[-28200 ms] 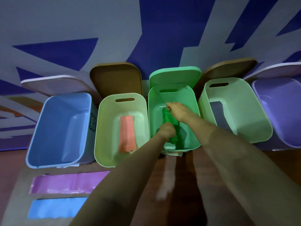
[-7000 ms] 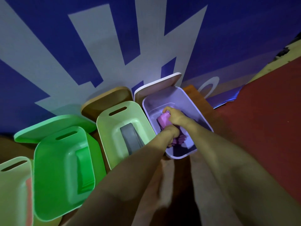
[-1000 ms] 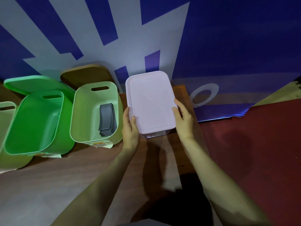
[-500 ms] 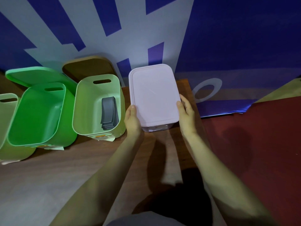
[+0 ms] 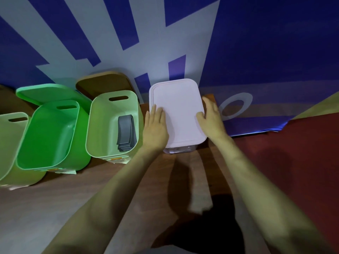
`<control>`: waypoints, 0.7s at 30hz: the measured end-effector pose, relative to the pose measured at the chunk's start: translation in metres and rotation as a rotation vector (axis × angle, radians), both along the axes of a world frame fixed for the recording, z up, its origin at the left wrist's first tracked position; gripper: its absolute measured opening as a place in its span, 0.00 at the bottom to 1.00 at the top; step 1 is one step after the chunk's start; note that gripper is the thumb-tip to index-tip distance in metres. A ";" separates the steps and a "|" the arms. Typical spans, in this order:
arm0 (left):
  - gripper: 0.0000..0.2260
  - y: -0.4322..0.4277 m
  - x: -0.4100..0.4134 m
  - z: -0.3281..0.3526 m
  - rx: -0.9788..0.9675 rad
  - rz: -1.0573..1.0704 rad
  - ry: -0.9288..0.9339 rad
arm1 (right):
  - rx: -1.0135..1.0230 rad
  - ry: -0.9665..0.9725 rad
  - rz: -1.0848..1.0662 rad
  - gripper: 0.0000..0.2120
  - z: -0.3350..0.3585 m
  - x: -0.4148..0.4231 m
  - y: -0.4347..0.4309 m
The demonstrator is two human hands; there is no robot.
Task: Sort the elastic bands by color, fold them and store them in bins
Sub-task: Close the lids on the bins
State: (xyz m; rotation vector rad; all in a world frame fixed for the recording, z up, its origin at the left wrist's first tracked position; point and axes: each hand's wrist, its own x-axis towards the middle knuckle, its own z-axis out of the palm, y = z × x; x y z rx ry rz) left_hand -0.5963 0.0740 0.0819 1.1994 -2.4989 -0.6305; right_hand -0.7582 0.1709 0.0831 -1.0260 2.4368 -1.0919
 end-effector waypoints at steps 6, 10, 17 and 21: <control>0.15 -0.005 -0.008 -0.004 -0.220 -0.042 -0.106 | 0.351 0.383 0.214 0.26 0.011 -0.013 -0.053; 0.23 -0.009 -0.012 -0.019 -0.288 -0.095 -0.228 | 0.452 0.360 0.233 0.31 -0.001 -0.017 -0.066; 0.29 -0.012 -0.015 -0.029 -0.306 -0.116 -0.300 | 0.466 0.373 0.236 0.37 -0.009 -0.019 -0.067; 0.32 -0.013 -0.014 -0.015 -0.215 -0.148 -0.366 | 0.461 0.380 0.212 0.35 -0.002 -0.015 -0.066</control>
